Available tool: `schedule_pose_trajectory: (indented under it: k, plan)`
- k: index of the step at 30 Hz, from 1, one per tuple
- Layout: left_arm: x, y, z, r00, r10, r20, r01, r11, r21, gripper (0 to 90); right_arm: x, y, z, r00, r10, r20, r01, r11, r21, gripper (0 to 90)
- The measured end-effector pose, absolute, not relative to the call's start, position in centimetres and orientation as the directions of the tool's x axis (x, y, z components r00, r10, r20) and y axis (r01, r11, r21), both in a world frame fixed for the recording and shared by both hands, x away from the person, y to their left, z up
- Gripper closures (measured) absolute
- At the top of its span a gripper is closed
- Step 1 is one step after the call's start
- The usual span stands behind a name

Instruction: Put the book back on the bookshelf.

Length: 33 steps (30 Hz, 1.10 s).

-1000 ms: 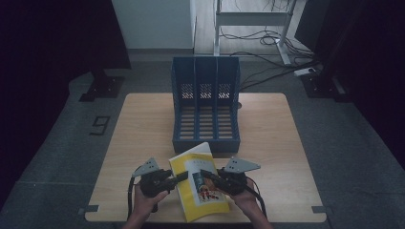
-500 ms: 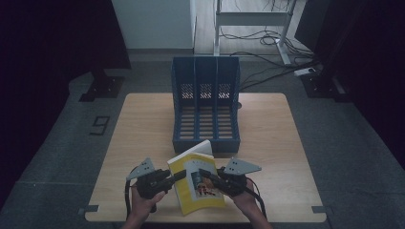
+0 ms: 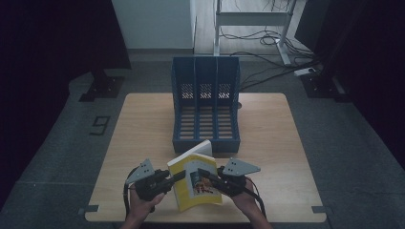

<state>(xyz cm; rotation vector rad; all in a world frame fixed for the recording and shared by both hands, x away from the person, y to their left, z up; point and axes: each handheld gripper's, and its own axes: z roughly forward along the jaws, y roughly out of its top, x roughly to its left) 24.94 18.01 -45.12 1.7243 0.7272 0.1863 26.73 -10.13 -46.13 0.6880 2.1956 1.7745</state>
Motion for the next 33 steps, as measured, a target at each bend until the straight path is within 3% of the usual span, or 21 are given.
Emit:
schedule_pose_trajectory:
  k: [11, 17, 25, 33]
  plan:
    - [25.0, 18.1, -45.2, 0.8, 0.547, -0.246, 0.363, -0.115, 0.925, 75.5, 26.9, -10.3, -46.6, -0.846, 0.528, 0.079, 0.218, 0.205, 0.954, 64.7]
    - [25.1, 18.1, -45.3, 0.799, 0.545, -0.253, 0.368, -0.11, 0.923, 75.4, 27.1, -10.3, -47.1, -0.839, 0.538, 0.087, 0.238, 0.219, 0.946, 60.2]
    - [25.2, 18.2, -45.3, 0.797, 0.544, -0.263, 0.374, -0.103, 0.922, 75.3, 27.2, -10.3, -47.6, -0.797, 0.598, 0.083, 0.268, 0.228, 0.936, 43.9]
    - [25.4, 18.4, -45.5, 0.793, 0.539, -0.284, 0.39, -0.092, 0.916, 75.3, 27.8, -10.7, -48.3, -0.753, 0.653, 0.084, 0.305, 0.232, 0.924, 37.6]
